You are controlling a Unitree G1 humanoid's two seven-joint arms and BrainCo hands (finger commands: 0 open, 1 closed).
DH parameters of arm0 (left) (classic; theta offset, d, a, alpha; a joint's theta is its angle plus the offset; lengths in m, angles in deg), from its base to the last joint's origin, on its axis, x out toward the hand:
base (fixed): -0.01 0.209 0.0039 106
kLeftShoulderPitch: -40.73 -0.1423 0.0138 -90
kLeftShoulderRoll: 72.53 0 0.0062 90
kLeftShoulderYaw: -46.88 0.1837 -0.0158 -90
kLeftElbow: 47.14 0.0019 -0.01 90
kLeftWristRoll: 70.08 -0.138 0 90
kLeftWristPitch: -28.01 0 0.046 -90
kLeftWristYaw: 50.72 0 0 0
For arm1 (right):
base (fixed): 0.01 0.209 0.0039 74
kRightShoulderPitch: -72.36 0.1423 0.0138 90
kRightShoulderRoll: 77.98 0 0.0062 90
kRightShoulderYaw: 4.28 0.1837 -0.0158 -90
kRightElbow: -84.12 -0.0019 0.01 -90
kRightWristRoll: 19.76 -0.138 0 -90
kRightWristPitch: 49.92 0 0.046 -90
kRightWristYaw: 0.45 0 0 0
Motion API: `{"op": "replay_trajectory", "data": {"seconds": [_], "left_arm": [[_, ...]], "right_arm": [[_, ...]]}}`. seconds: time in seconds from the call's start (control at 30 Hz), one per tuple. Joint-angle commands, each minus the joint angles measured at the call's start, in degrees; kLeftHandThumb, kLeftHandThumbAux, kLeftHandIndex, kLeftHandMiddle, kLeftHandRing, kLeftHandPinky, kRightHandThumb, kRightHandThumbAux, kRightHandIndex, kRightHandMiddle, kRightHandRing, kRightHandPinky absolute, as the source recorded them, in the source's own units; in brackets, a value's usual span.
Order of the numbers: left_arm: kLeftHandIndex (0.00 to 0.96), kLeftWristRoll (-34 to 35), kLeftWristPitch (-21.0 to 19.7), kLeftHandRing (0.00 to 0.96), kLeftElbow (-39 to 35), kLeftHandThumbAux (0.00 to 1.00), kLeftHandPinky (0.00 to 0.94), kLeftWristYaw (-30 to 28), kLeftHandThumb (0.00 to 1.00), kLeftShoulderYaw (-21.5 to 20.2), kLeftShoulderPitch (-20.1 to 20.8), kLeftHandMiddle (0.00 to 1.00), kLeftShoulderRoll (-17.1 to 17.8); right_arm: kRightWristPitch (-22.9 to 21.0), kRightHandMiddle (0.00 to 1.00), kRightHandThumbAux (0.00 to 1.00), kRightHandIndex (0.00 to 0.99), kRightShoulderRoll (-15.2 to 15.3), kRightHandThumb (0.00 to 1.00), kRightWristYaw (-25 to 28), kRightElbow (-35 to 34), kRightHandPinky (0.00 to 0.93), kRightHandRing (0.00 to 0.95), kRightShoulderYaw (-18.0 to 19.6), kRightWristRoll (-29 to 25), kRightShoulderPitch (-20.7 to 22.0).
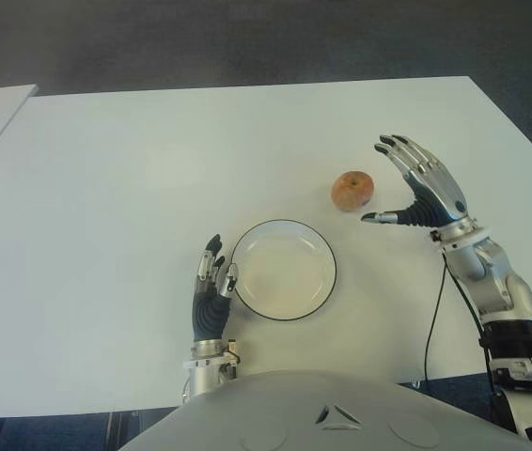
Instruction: Put the apples into the plate.
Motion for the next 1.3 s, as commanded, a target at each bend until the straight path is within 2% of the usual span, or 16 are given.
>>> {"op": "replay_trajectory", "data": {"seconds": [0.03,0.2,0.43,0.87,1.3], "left_arm": [[0.000,0.44,-3.17,0.000,3.31,0.444,0.000,1.01,0.052,-0.21,0.14,0.000,-2.64],[0.000,0.24,-3.19,0.000,3.26,0.446,0.000,1.28,0.047,-0.14,0.27,0.000,-2.66],[0.000,0.65,-2.81,0.000,3.47,0.440,0.000,1.25,0.045,-0.10,0.75,0.000,-2.54],[0.000,1.43,-1.50,0.000,4.03,0.431,0.000,0.94,0.040,-0.32,0.66,0.000,-2.04],[0.000,2.15,-2.47,0.000,3.60,0.418,0.000,0.55,0.048,-0.27,0.62,0.000,-1.97]], "right_arm": [[-3.07,0.009,0.384,0.004,0.64,0.377,2.23,4.28,0.000,0.000,-4.60,1.84,6.02],[-4.62,0.001,0.361,0.000,0.54,0.384,1.21,10.07,0.000,0.000,-8.29,2.72,10.78],[-4.91,0.000,0.343,0.000,0.54,0.377,-3.00,21.22,0.000,0.000,-13.20,3.99,17.53],[-6.14,0.000,0.341,0.000,-0.36,0.363,-7.09,29.61,0.000,0.000,-18.61,3.80,23.07],[-6.86,0.000,0.352,0.000,-2.02,0.366,-8.85,38.21,0.000,0.000,-22.73,2.99,27.88]]}}
